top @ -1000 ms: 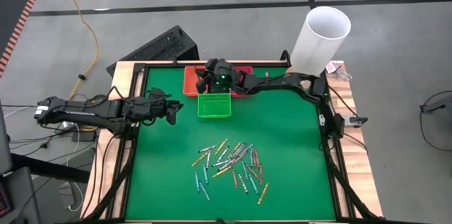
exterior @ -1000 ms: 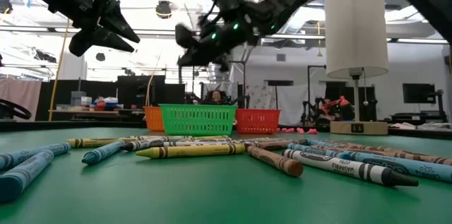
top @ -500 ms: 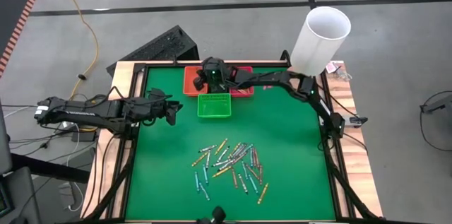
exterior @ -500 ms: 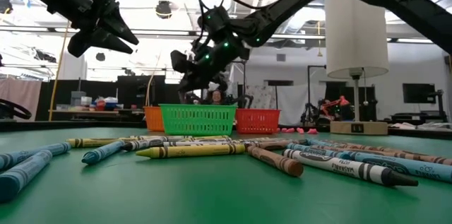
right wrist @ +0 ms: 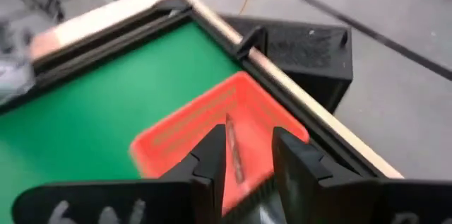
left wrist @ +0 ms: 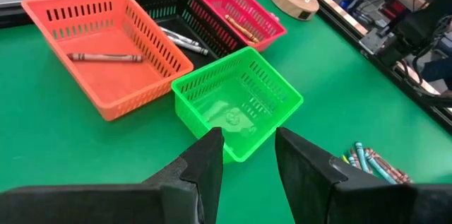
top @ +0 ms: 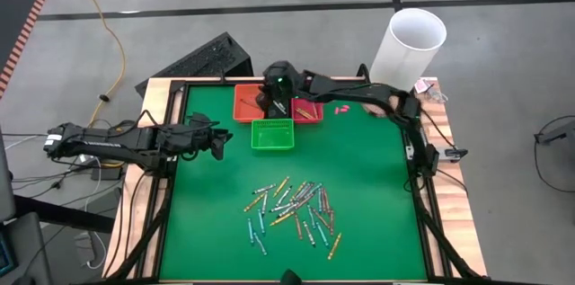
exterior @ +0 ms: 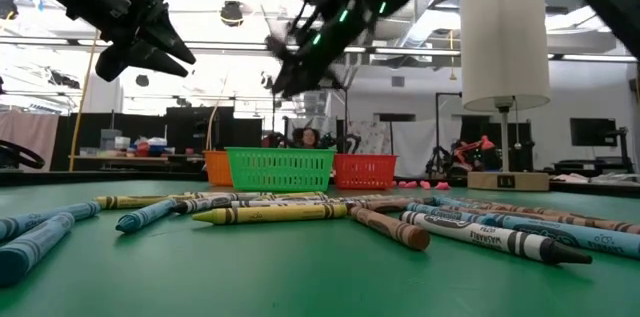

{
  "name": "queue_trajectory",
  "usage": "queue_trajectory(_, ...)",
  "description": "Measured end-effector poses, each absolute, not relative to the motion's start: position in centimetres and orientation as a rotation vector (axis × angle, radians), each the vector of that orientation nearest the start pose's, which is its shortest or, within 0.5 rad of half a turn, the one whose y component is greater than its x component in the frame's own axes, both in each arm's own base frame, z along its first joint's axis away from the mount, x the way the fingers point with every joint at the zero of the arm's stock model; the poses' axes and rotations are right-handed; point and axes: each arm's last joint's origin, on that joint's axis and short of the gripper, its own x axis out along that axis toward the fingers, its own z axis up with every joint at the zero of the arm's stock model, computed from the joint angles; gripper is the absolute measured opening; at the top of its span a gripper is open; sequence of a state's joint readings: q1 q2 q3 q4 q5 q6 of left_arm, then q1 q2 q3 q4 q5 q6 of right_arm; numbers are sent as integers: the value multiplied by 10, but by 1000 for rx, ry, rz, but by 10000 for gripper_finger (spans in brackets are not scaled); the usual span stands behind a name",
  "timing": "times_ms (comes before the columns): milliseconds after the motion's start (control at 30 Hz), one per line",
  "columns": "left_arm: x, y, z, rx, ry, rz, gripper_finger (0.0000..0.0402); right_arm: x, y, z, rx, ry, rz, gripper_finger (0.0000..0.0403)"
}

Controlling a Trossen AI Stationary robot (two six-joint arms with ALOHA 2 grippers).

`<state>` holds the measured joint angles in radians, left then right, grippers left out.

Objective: Sort crayons
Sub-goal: Put a red crayon in the orange basket, then put a blue crayon in the green basket

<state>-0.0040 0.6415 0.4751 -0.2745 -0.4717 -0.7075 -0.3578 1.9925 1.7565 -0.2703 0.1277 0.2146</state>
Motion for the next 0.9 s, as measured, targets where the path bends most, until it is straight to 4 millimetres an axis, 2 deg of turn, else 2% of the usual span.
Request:
queue_trajectory(100,145,13,240,-579,250,589,119,404,-140,333,232,564,-486,113)
queue_trajectory(167,145,13,240,-579,249,588,119,385,-120,347,234,664,-458,113)
queue_trajectory(267,145,12,240,-579,249,587,119,360,-86,357,263,816,-421,113)
queue_trajectory(400,145,13,240,-579,248,588,119,337,-37,364,303,929,-382,113)
queue_trajectory(500,145,12,240,-577,250,582,119,334,2,351,292,979,-332,113)
queue_trajectory(667,145,12,240,-552,262,567,119,331,58,312,225,1036,-311,113)
queue_trajectory(800,145,12,240,-536,266,565,119,332,81,282,196,983,-274,113)
queue_trajectory(900,145,12,240,-533,266,566,119,338,88,268,113,892,-199,113)
